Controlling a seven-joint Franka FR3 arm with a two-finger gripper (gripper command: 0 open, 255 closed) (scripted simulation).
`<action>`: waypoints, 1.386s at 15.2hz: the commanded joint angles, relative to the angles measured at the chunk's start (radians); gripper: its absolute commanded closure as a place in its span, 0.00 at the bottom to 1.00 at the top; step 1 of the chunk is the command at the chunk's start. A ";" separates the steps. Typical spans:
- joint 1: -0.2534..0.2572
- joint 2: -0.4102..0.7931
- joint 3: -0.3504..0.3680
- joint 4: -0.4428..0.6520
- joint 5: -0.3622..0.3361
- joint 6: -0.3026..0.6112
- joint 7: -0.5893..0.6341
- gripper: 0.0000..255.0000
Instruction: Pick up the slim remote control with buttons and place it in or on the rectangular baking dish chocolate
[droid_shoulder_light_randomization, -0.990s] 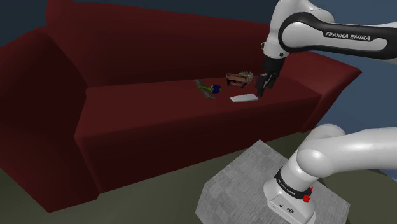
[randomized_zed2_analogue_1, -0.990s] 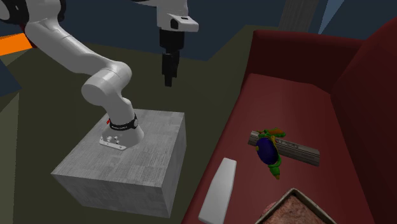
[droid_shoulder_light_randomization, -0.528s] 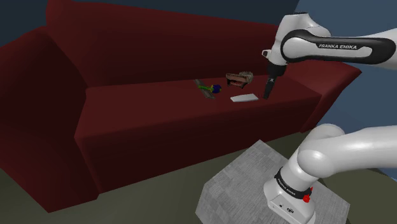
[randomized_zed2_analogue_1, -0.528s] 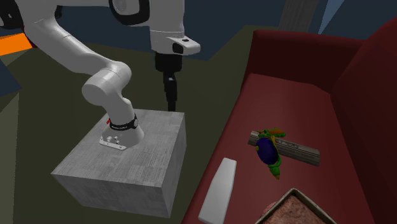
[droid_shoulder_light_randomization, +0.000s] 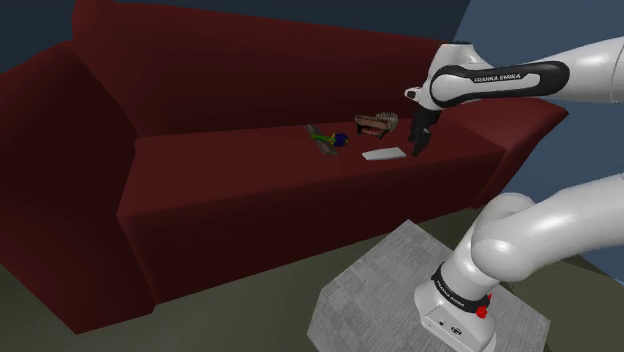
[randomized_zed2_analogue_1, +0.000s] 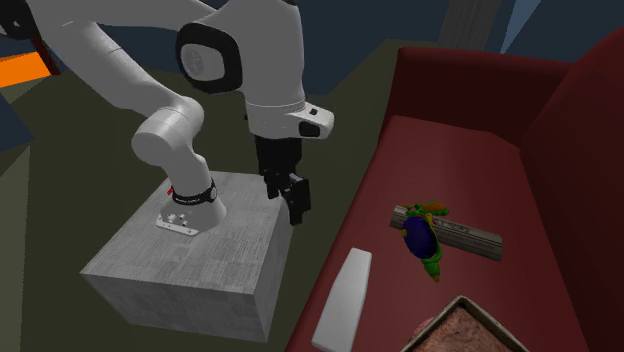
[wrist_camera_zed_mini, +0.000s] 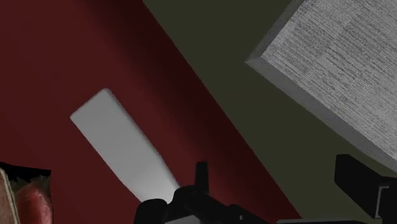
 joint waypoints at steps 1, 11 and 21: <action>0.043 0.074 -0.075 0.033 0.008 0.066 -0.123 0.00; 0.337 0.623 -0.461 0.286 0.502 0.287 -0.941 0.00; 0.230 0.836 -0.360 0.323 0.764 0.353 -1.182 0.00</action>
